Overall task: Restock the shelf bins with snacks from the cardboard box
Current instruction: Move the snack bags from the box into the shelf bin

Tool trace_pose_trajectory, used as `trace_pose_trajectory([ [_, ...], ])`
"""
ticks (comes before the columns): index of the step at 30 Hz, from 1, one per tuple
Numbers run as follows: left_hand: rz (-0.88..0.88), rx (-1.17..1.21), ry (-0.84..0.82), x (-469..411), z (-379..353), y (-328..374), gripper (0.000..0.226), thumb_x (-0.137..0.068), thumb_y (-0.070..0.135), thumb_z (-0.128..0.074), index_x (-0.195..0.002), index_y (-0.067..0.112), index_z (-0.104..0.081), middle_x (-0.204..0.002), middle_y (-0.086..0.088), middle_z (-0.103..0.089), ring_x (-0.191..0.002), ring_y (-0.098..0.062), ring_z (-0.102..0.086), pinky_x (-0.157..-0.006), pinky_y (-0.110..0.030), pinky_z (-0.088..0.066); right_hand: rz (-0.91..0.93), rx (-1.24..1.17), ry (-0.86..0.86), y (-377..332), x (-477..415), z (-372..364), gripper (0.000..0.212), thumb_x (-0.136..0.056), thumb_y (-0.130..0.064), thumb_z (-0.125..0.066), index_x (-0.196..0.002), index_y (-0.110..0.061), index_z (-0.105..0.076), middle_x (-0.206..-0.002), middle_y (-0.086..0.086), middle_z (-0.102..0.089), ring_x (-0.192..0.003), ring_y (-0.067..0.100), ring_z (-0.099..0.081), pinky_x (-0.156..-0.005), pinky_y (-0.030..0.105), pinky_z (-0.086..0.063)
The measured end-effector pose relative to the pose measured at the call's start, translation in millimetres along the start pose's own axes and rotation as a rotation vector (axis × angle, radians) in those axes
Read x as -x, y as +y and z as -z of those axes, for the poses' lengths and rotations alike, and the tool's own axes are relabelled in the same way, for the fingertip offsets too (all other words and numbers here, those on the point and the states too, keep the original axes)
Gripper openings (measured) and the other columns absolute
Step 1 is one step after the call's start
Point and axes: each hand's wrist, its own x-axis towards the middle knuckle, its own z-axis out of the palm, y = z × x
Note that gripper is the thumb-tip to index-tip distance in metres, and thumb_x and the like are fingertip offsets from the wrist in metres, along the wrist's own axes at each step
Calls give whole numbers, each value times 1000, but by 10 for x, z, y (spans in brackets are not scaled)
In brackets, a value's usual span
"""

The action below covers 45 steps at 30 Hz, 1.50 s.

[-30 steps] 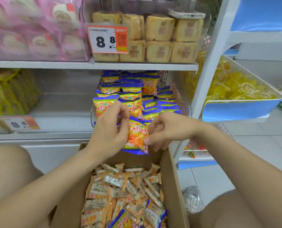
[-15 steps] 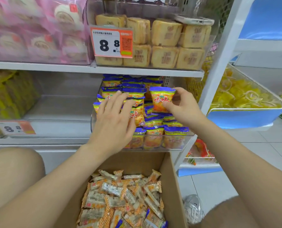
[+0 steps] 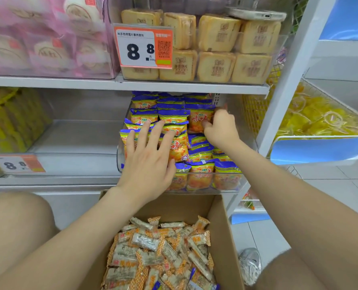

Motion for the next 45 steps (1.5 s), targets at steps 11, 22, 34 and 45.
trace_pose_trajectory([
  [11, -44, 130, 123, 35, 44, 31, 58, -98, 35, -58, -150, 15, -45, -162, -9, -37, -156, -32, -27, -123, -57, -24, -44, 126, 23, -38, 241, 244, 53, -86, -45, -72, -114, -5, -51, -113, 14, -62, -105, 38, -62, -81, 43, -52],
  [22, -444, 151, -342, 533, -28, 338, 23, -95, 50, -48, -95, 30, -57, -82, 6, -65, -77, -25, -67, -59, -36, -51, 560, 520, -752, 109, 1400, 447, 17, -93, -29, -59, -89, -18, -72, -75, -4, -66, -73, 20, -57, -61, 31, -43],
  [34, -306, 298, -1364, 1533, -1528, 872, 48, -104, 46, -58, -141, 15, -55, -130, -12, -63, -111, -31, -63, -89, -41, -52, 536, 817, -1091, 652, 1812, -238, 14, -95, -16, -53, -95, -12, -66, -86, 9, -63, -70, 29, -64, -51, 33, -42],
  [45, -311, 402, -1151, 1970, -1872, 1136, 83, -93, 23, -76, -159, 30, -27, -151, -8, -36, -122, -32, -59, -101, -42, -51, 536, 865, -1103, 610, 1825, -267, 16, -98, -19, -53, -102, -12, -66, -91, 8, -65, -64, 24, -58, -46, 29, -35],
])
